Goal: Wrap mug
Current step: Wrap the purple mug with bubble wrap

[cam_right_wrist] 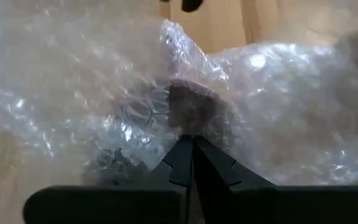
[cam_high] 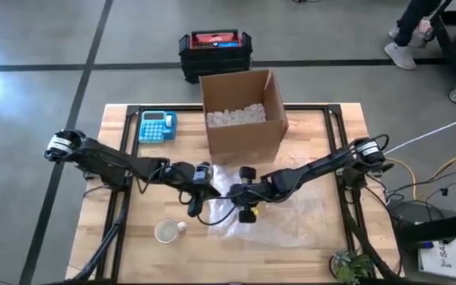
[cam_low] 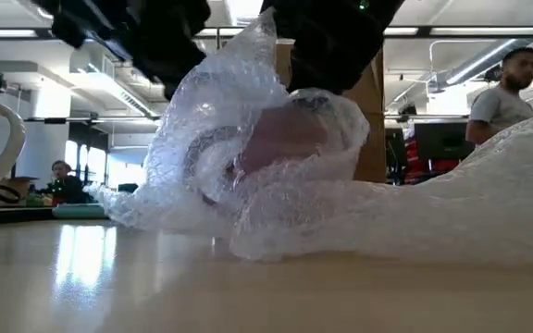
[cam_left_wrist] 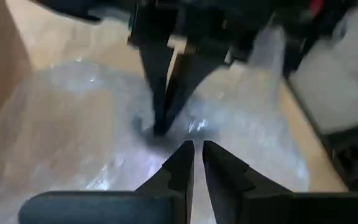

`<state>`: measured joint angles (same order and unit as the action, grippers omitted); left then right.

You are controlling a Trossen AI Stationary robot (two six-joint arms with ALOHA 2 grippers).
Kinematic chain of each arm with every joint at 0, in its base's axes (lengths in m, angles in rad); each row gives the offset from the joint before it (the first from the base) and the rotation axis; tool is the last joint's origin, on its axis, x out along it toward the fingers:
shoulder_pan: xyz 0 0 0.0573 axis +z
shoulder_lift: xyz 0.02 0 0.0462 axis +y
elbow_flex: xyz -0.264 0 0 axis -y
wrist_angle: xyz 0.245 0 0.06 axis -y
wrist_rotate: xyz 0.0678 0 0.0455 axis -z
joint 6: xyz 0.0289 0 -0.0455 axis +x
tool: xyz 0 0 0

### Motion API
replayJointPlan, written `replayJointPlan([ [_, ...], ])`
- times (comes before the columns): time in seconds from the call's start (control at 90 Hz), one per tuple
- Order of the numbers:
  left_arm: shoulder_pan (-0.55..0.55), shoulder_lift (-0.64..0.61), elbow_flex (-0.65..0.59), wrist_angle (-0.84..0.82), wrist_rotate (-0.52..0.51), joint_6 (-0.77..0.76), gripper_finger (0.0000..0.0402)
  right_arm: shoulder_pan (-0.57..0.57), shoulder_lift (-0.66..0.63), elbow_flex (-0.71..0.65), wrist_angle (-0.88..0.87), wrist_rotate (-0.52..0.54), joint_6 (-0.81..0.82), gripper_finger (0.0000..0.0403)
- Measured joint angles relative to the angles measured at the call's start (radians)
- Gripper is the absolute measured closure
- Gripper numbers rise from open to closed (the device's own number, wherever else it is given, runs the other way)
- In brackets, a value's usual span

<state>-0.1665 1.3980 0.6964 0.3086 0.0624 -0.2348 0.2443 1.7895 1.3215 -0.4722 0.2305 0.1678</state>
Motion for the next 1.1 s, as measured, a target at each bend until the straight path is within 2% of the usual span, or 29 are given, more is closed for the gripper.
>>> replayJointPlan([
  [0.067,0.001,0.05,0.0,0.063,0.0,-0.001,0.038,0.002,-0.01,0.027,-0.054,-0.003,0.001,0.0403],
  [0.211,0.003,0.132,0.043,0.088,0.0,0.01,0.038,0.005,-0.033,0.097,-0.143,-0.004,-0.003,0.0403],
  [0.378,0.003,0.185,0.071,0.057,0.0,0.016,0.038,0.004,-0.033,0.137,-0.092,-0.004,-0.009,0.0403],
  [0.7,0.003,0.124,0.075,0.011,0.0,0.025,0.038,0.0,0.113,0.123,-0.109,-0.004,-0.004,0.0403],
  [0.833,0.003,0.096,0.074,-0.058,0.0,0.025,0.038,-0.002,0.134,0.125,-0.115,-0.003,0.001,0.0403],
  [0.989,0.003,0.002,0.102,-0.172,-0.001,0.017,0.038,-0.002,0.146,0.126,-0.117,-0.003,0.005,0.0403],
  [1.1,0.002,-0.038,0.088,-0.2,-0.043,0.017,0.038,-0.002,0.142,0.13,-0.119,-0.003,0.002,0.0403],
])
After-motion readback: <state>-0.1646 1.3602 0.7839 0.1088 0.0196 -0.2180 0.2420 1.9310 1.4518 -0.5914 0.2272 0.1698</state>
